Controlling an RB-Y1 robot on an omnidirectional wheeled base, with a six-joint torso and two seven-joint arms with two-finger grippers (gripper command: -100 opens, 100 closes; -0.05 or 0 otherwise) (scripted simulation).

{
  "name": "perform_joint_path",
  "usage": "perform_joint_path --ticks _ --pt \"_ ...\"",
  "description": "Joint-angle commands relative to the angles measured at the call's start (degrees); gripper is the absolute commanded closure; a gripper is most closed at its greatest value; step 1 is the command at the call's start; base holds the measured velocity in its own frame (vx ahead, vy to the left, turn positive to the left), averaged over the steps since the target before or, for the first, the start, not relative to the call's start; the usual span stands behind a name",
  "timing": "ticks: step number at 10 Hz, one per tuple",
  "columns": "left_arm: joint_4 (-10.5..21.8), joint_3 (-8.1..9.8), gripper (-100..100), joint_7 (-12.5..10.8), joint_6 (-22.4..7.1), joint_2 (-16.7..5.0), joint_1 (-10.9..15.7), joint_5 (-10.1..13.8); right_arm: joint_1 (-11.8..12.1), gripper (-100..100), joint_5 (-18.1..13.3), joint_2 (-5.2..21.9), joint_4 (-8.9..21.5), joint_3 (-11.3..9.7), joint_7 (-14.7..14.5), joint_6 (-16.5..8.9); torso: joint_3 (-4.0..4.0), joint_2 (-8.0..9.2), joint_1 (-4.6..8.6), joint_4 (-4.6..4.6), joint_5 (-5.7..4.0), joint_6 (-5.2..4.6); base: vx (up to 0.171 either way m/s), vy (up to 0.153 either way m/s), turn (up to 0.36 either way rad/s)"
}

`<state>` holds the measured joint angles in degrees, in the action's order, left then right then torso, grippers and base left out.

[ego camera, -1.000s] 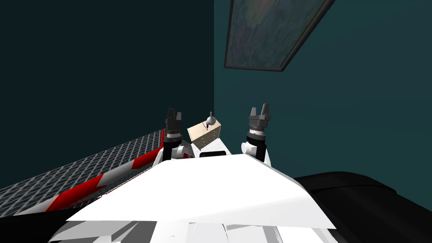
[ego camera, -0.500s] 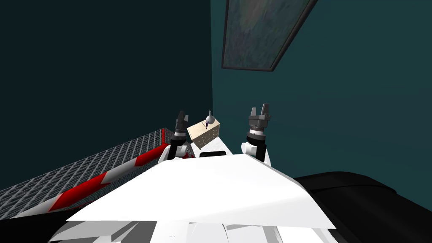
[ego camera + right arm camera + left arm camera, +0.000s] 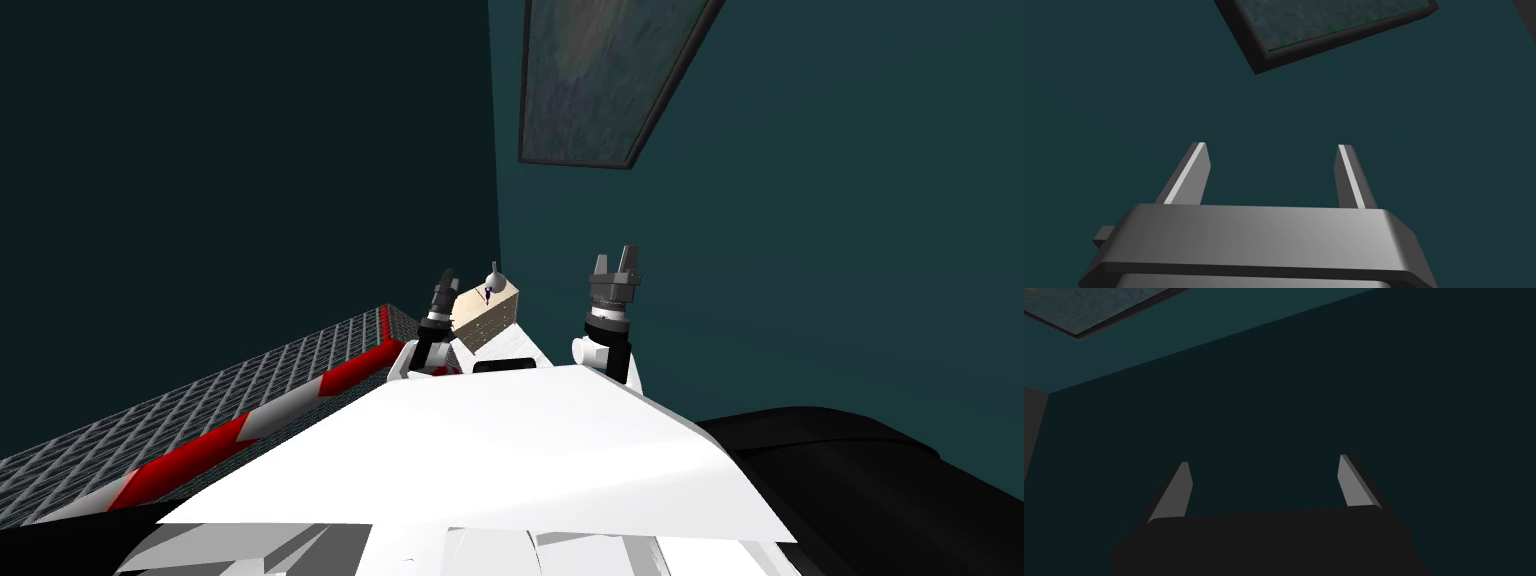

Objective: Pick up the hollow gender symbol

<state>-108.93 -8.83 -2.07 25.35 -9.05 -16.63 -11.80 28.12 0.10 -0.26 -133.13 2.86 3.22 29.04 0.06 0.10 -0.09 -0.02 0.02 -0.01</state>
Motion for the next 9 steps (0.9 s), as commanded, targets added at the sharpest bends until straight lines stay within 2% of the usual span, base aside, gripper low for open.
perform_joint_path --ticks 1,4,5,6,7,9 --pt "2.9 -1.43 -100 -0.7 -2.4 -0.8 1.9 -0.9 0.0 0 0.0 0.0 0.0 0.0 0.0 0.0 0.00 0.00 0.00 0.00 0.00 0.00 -0.045 0.026 -0.139" --pt "7.9 -3.39 -100 -1.3 -4.6 -1.8 4.3 -2.0 0.0 0 0.0 0.0 0.0 0.0 0.0 0.0 0.01 0.01 -0.02 -0.01 0.00 0.03 -0.032 0.023 -0.120" --pt "8.5 -3.39 -100 -1.3 -4.6 -1.8 4.3 -2.0 0.0 0 0.0 0.0 0.0 0.0 0.0 0.0 -0.02 -0.04 0.00 0.00 0.00 0.01 -0.011 0.011 -0.056" --pt "10.3 -4.40 -100 -1.6 -5.7 -2.3 5.5 -2.5 0.0 0 0.0 0.0 0.0 0.0 0.0 0.0 -0.04 -0.07 0.02 0.01 0.00 0.04 -0.012 0.009 -0.143" --pt "11.3 -4.40 -100 -1.6 -5.7 -2.3 5.5 -2.5 0.0 0 0.0 0.0 0.0 0.0 0.0 0.0 -0.05 -0.09 0.03 0.01 -0.01 0.00 -0.011 0.015 -0.057" --pt "15.9 -6.46 -100 -1.8 -7.8 -3.4 7.9 -3.6 0.0 0 0.0 0.0 0.0 0.0 0.0 0.0 -0.05 -0.09 0.01 0.02 0.00 0.01 -0.014 0.016 -0.181"
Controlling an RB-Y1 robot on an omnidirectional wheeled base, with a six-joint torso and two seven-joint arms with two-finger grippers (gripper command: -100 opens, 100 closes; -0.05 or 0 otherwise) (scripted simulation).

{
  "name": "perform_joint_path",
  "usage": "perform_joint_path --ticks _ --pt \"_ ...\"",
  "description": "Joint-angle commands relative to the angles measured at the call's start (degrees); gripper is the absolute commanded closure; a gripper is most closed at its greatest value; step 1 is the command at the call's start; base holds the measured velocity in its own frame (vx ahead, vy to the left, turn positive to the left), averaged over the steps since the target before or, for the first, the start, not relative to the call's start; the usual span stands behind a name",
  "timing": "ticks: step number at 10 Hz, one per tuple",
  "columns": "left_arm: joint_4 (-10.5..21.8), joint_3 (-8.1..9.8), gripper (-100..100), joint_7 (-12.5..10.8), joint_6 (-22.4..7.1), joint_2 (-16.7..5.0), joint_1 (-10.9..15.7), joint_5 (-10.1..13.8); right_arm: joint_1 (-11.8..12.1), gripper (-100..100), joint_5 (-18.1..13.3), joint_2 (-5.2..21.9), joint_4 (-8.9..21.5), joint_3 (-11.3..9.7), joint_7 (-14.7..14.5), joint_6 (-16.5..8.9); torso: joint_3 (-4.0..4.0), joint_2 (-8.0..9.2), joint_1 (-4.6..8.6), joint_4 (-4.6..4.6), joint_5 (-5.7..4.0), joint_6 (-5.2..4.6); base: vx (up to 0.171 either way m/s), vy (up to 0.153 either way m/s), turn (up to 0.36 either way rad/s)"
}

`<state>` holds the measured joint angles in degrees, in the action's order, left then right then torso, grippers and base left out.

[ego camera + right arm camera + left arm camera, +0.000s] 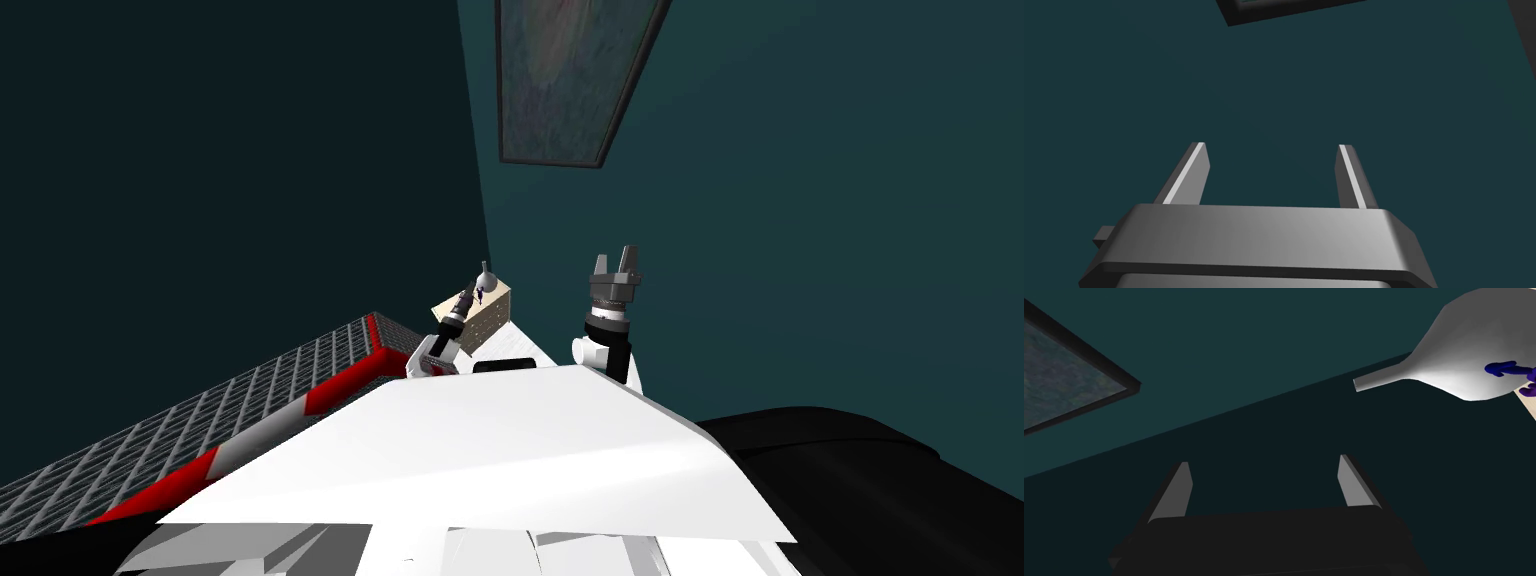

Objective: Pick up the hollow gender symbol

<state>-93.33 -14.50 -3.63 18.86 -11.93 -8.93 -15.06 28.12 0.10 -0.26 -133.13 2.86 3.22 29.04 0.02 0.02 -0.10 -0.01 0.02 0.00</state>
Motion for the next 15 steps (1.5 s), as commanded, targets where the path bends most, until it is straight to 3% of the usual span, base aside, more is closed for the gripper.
perform_joint_path --ticks 1,5,7,13,14,15 --pt "2.9 -1.84 -100 -0.3 -2.3 -1.2 1.4 -0.8 0.0 0 0.0 0.0 0.0 0.0 0.0 0.0 0.00 0.00 0.00 0.00 0.00 0.00 -0.015 0.025 -0.245" --pt "7.3 -2.87 -100 -0.3 -3.3 -1.8 2.5 -1.3 0.0 0 0.0 0.0 0.0 0.0 0.0 0.0 -0.03 -0.05 0.05 0.01 -0.01 0.01 -0.002 0.010 -0.068" --pt "11.5 -4.88 -100 0.0 -5.1 -3.1 4.8 -2.2 0.0 0 0.0 0.0 0.0 0.0 0.0 0.0 -0.04 -0.07 0.02 0.01 -0.01 0.01 0.010 0.018 -0.216" --pt "21.6 -7.70 -100 0.8 -7.3 -5.4 7.8 -3.4 0.0 0 0.0 0.0 0.0 0.0 0.0 0.0 -0.06 -0.11 0.00 0.03 0.00 0.06 0.015 0.019 -0.117" --pt "21.9 -7.70 -100 0.8 -7.3 -5.4 7.8 -3.4 0.0 0 0.0 0.0 0.0 0.0 0.0 0.0 -0.07 -0.13 -0.02 0.02 0.00 0.04 0.019 0.018 -0.087" --pt "24.7 -8.57 -100 1.2 -8.0 -6.3 8.7 -3.7 0.0 0 0.0 0.0 0.0 0.0 0.0 0.0 -0.07 -0.13 0.00 0.03 0.00 0.06 0.032 0.018 -0.166"
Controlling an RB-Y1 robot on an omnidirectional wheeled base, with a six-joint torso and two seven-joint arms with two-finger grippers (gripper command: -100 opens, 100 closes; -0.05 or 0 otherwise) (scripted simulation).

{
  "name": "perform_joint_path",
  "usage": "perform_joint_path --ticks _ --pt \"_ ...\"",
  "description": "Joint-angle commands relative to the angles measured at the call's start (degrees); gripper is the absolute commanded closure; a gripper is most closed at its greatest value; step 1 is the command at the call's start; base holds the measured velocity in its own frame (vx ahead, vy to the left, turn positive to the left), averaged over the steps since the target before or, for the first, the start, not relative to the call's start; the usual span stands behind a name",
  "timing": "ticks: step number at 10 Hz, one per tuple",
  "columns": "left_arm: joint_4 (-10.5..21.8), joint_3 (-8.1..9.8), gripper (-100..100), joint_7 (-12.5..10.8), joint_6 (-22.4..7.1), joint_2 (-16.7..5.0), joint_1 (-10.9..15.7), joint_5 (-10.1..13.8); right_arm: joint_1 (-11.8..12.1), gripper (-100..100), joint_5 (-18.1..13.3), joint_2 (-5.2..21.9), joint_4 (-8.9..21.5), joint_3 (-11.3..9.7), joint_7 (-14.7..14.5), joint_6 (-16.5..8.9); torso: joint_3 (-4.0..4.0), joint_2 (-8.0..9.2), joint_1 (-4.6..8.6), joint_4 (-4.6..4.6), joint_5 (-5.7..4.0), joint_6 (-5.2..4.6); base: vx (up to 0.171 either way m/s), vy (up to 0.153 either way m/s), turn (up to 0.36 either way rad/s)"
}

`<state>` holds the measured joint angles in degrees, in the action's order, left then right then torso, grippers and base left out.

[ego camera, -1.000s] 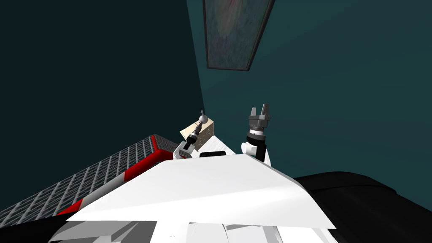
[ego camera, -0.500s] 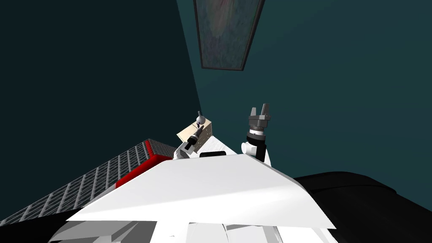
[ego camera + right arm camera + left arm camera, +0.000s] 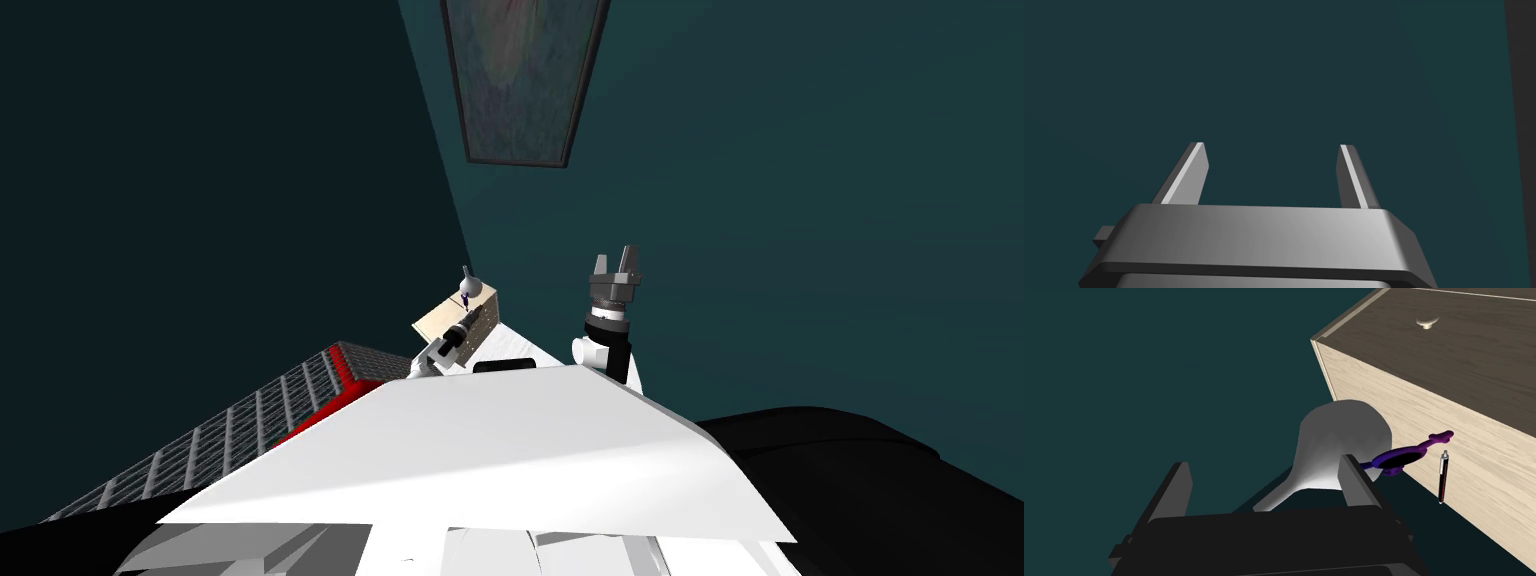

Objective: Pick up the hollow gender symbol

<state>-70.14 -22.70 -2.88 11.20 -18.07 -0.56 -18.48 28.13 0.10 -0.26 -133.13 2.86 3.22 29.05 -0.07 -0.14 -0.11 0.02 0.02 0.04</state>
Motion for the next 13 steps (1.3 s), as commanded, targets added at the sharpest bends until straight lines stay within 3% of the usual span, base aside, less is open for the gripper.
perform_joint_path --ticks 1,4,13 --pt "2.9 -1.20 -100 0.9 -0.9 -1.0 1.2 -0.5 0.0 0 0.0 0.0 0.0 0.0 0.0 0.0 0.00 0.00 0.00 0.00 0.00 0.00 0.042 0.033 -0.228" --pt "6.9 -1.99 -100 1.3 -1.4 -1.9 2.0 -0.8 0.0 0 0.0 0.0 0.0 0.0 0.0 0.0 -0.02 -0.02 -0.02 0.01 0.01 0.00 0.032 0.026 -0.124" --pt "24.2 -6.67 -100 5.9 -3.3 -8.3 6.0 -1.6 0.0 0 0.0 0.0 0.0 0.0 0.0 0.0 -0.17 -0.31 -0.13 0.06 0.03 0.02 0.075 0.046 -0.186"
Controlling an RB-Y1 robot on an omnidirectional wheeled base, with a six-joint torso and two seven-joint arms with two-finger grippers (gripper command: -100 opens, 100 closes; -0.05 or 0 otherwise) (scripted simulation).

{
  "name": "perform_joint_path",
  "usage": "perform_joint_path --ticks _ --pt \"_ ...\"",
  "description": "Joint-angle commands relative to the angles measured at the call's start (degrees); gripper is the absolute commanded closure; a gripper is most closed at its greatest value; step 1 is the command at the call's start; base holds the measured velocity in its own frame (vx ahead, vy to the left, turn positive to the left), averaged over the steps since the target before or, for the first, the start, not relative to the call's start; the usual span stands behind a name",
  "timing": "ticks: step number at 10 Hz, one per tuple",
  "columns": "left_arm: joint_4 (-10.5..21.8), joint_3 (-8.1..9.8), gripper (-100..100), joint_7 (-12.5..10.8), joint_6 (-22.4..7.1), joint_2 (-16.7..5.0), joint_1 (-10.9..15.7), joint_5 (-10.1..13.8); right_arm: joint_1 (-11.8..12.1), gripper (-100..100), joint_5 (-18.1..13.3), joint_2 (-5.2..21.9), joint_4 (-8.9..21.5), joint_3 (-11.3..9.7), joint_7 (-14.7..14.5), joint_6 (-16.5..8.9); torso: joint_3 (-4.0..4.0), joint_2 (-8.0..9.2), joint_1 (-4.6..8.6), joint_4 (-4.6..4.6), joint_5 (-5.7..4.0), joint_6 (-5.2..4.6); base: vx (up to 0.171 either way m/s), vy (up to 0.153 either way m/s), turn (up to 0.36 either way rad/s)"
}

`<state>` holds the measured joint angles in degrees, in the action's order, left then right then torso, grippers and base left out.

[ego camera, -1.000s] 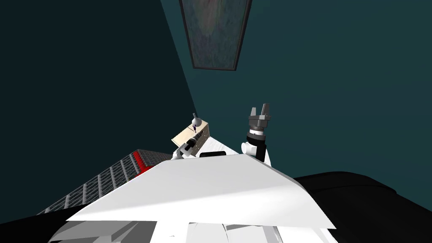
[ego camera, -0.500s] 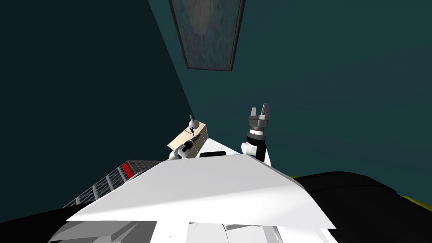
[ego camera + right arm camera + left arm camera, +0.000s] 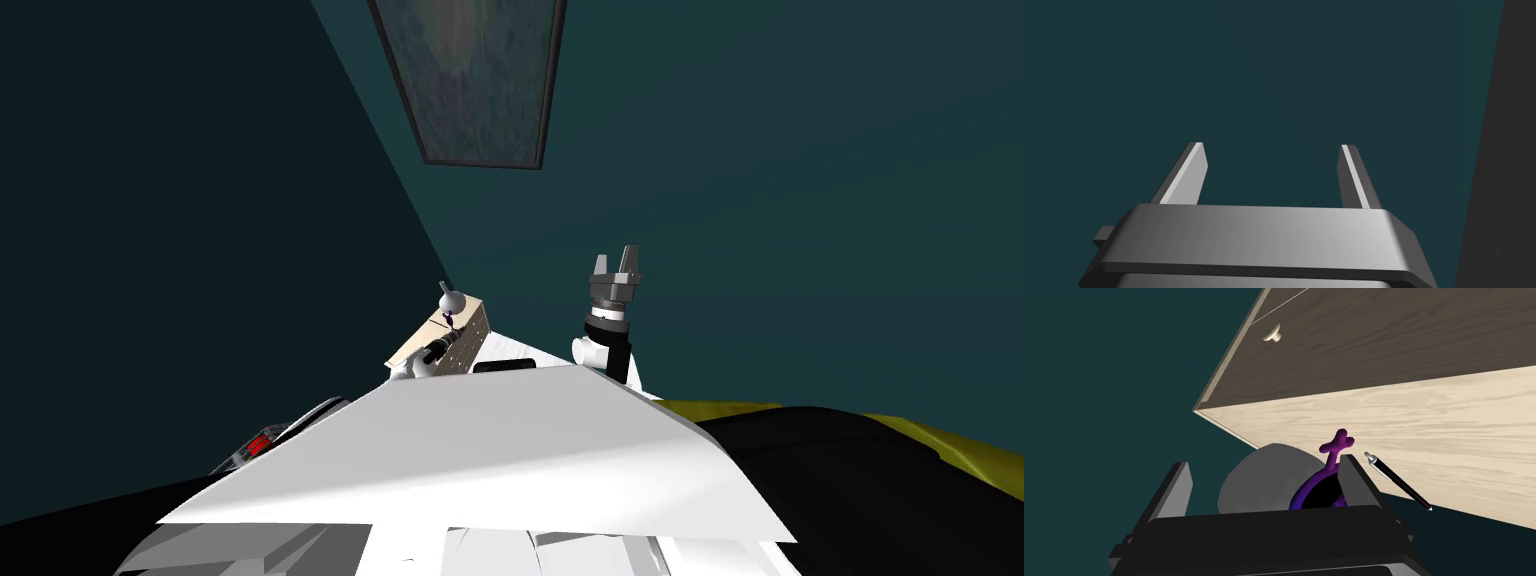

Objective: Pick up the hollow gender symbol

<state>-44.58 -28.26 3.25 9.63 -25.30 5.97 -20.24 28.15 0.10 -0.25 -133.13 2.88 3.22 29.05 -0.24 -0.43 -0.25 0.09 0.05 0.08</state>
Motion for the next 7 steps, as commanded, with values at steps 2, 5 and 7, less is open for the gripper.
perform_joint_path --ticks 2,5,7 --pt "1.4 -1.82 -100 0.8 -1.8 -2.1 -0.2 0.1 0.0 0 0.0 0.0 0.0 0.0 0.0 0.0 0.06 0.11 0.08 -0.02 -0.01 0.02 0.069 0.049 -0.121" --pt "2.5 -2.10 -100 1.2 -1.8 -2.4 -0.1 0.1 0.0 0 0.0 0.0 0.0 0.0 0.0 0.0 0.11 0.20 0.20 -0.04 -0.03 0.02 0.044 0.028 -0.062" --pt "3.7 -2.22 -100 1.5 -1.5 -2.6 -0.1 0.1 0.0 0 0.0 0.0 0.0 0.0 0.0 0.0 0.04 0.05 0.12 -0.02 -0.03 0.00 0.078 0.039 -0.094"
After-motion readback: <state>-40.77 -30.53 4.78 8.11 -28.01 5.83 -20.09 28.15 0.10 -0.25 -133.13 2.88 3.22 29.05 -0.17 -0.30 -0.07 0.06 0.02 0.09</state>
